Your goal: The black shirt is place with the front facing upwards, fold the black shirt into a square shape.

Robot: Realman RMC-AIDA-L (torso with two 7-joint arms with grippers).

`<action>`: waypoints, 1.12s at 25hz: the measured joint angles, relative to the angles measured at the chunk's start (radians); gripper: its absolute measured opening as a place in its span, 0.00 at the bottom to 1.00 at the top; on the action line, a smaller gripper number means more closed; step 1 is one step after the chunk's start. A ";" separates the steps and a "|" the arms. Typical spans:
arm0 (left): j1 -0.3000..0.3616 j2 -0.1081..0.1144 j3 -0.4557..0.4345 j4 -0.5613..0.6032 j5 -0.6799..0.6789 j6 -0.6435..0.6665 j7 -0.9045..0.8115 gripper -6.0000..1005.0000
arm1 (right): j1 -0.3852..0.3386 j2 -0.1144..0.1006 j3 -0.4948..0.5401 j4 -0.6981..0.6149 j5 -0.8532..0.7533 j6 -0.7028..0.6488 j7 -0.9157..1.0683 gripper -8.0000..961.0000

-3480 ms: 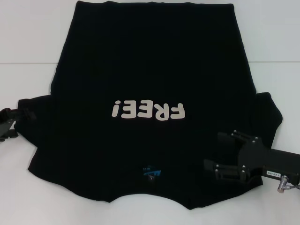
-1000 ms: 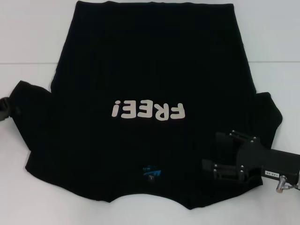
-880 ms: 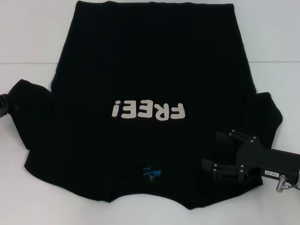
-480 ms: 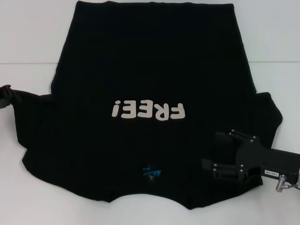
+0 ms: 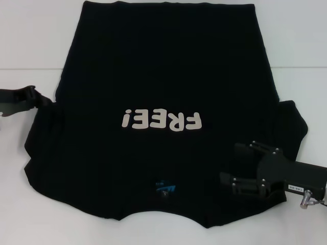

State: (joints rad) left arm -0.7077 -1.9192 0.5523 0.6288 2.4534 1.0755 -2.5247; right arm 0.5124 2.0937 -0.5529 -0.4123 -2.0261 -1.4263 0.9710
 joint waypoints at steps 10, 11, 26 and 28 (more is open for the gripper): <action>-0.012 -0.008 -0.002 0.018 -0.002 0.086 0.001 0.03 | 0.000 0.000 0.002 0.003 0.002 0.003 0.000 0.98; -0.012 -0.008 -0.002 0.018 -0.002 0.089 0.003 0.03 | 0.000 0.000 0.002 0.003 0.004 0.003 0.000 0.98; -0.017 -0.058 0.017 0.001 -0.109 0.162 0.064 0.20 | 0.003 0.000 0.002 0.003 0.009 0.004 0.000 0.98; -0.007 -0.058 0.016 -0.019 -0.159 0.166 0.081 0.24 | 0.003 0.000 0.002 0.003 0.009 0.004 0.000 0.98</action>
State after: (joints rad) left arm -0.7145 -1.9771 0.5681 0.6099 2.2948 1.2413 -2.4441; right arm 0.5155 2.0937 -0.5507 -0.4095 -2.0171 -1.4219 0.9710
